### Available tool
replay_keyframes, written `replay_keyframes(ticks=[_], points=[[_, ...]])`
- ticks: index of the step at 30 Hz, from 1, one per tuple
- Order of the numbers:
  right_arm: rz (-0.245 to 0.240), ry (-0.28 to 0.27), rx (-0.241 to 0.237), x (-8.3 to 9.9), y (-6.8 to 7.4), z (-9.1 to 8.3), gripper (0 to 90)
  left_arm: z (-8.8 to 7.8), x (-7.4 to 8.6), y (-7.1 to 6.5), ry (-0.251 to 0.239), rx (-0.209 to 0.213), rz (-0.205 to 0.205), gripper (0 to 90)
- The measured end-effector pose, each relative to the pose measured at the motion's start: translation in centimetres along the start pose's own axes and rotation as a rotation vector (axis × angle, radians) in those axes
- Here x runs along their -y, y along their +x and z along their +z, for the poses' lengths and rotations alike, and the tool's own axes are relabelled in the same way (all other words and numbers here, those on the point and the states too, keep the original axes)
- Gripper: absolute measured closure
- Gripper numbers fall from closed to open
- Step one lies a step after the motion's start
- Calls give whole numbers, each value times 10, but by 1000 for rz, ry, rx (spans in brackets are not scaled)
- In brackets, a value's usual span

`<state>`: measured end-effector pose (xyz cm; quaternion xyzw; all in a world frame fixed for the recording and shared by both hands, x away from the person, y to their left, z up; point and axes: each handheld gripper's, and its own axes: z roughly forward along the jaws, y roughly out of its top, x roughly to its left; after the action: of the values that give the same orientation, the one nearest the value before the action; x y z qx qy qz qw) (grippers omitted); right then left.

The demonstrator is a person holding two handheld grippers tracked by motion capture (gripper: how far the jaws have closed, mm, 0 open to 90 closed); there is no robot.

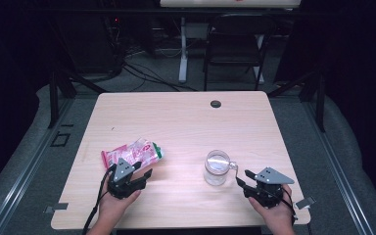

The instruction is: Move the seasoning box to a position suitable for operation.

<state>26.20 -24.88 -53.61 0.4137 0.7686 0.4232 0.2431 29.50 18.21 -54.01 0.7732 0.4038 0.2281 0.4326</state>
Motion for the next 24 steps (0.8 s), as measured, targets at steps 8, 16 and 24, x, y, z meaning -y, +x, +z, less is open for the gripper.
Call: replay_keyframes(ticks=[8, 16, 24], points=[[9, 13, -6, 2, -4, 3, 582, -3, -1, 3, -14, 3, -14, 512], [0, 31, -16, 3, -2, 9, 582, -9, -1, 8, -27, -25, -27, 536], [-4, 49, -8, 2, -5, 21, 606, -17, 0, 10, -35, -35, -39, 560]])
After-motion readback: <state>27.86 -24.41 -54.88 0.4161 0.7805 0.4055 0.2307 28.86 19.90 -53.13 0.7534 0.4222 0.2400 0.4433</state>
